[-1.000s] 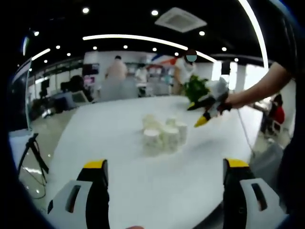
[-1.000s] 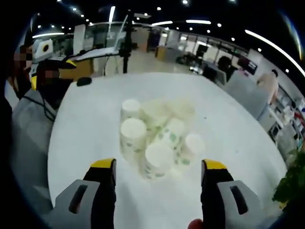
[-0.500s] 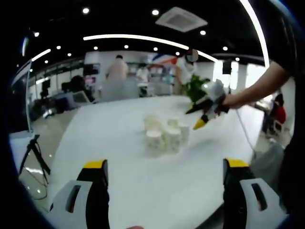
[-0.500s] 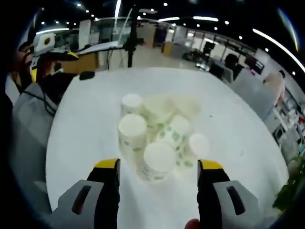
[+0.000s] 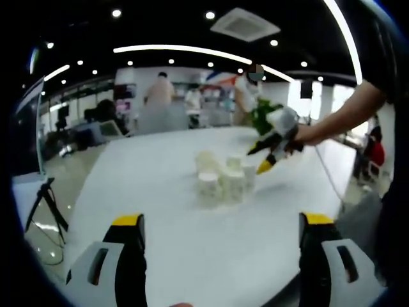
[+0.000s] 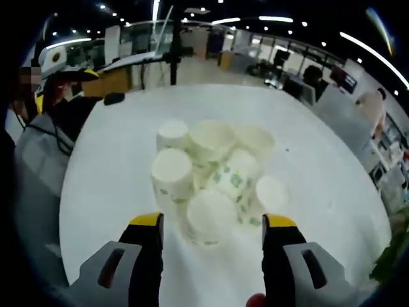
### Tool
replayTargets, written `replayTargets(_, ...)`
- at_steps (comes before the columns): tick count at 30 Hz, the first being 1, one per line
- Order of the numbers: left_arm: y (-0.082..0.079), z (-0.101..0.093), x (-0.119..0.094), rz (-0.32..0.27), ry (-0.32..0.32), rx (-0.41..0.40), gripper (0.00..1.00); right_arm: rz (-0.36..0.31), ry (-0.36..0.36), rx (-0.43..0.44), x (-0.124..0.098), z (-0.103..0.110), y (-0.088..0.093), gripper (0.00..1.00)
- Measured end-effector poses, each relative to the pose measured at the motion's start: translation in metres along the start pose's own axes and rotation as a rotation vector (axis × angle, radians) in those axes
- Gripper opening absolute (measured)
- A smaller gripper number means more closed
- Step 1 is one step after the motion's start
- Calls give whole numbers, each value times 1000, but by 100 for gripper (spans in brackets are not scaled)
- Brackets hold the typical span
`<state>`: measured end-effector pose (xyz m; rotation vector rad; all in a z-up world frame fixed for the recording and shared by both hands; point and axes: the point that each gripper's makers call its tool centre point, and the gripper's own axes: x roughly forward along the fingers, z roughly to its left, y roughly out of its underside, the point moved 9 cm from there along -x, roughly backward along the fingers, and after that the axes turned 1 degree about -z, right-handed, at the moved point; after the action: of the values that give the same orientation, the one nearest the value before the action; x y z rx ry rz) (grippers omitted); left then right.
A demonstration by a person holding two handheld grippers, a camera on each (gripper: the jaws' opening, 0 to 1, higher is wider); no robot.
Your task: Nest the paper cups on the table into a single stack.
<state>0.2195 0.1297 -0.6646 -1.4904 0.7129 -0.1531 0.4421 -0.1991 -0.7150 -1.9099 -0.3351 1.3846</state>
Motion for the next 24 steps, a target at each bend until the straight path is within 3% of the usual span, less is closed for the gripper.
replayTargets(24,4,-3,0,16,9,-13,100,45,-30,21,16,0,4,50)
